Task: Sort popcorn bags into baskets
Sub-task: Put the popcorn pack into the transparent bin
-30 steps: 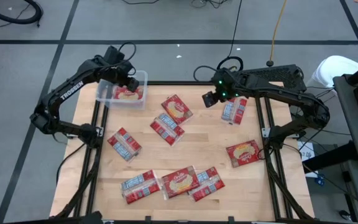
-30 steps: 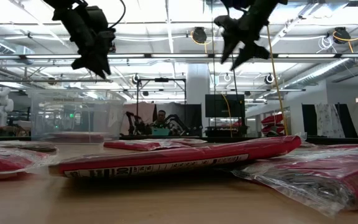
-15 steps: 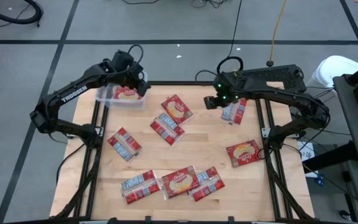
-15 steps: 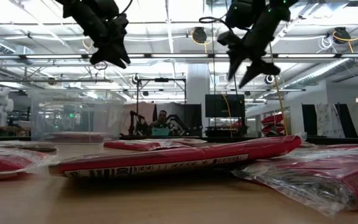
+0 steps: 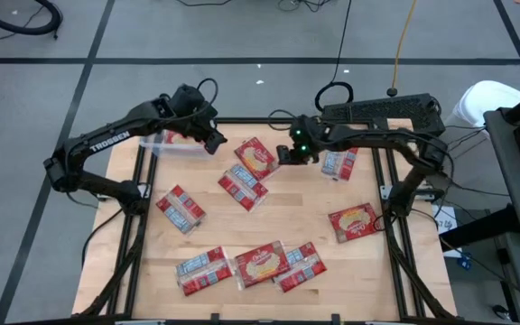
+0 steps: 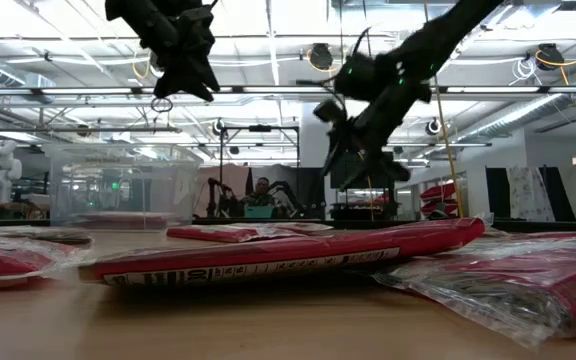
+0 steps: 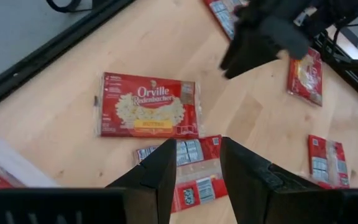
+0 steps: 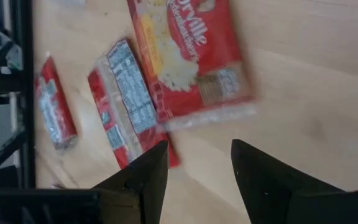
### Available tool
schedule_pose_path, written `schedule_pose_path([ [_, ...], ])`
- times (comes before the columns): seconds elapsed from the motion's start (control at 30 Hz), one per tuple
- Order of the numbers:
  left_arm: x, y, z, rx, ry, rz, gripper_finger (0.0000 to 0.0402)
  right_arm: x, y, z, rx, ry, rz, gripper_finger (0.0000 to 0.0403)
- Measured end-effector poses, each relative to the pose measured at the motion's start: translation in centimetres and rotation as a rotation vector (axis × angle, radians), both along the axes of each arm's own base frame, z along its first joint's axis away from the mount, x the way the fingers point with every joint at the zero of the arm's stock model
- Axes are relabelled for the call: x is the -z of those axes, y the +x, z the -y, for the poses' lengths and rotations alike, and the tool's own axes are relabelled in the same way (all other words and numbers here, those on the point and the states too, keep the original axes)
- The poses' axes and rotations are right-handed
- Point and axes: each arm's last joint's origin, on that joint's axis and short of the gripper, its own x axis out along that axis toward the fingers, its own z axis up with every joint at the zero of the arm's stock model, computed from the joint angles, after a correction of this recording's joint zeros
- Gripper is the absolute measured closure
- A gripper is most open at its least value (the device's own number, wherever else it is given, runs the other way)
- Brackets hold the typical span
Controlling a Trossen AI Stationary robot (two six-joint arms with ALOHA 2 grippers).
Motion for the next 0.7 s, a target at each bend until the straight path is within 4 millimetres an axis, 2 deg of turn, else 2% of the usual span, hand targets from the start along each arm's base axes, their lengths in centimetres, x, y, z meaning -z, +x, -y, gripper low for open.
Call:
schedule_pose_path([
  [0.17, 0.0, 0.4, 0.7, 0.022, -0.010, -0.001, 0.0275, 2.9, 1.0, 0.9, -0.018, 0.022, -0.010, 0.0206],
  [0.4, 0.0, 1.0, 1.8, 0.060, -0.014, -0.001, 0.0275, 5.3, 1.7, 1.4, -0.025, 0.010, -0.023, 0.0146],
  [0.53, 0.0, 1.2, 2.1, 0.077, -0.013, -0.002, 0.0275, 6.1, 2.0, 1.7, -0.020, 0.001, -0.017, 0.0129],
  [0.7, 0.0, 1.3, 2.2, 0.083, -0.006, -0.003, 0.0275, 6.3, 2.6, 1.9, -0.027, -0.035, 0.033, 0.0134],
])
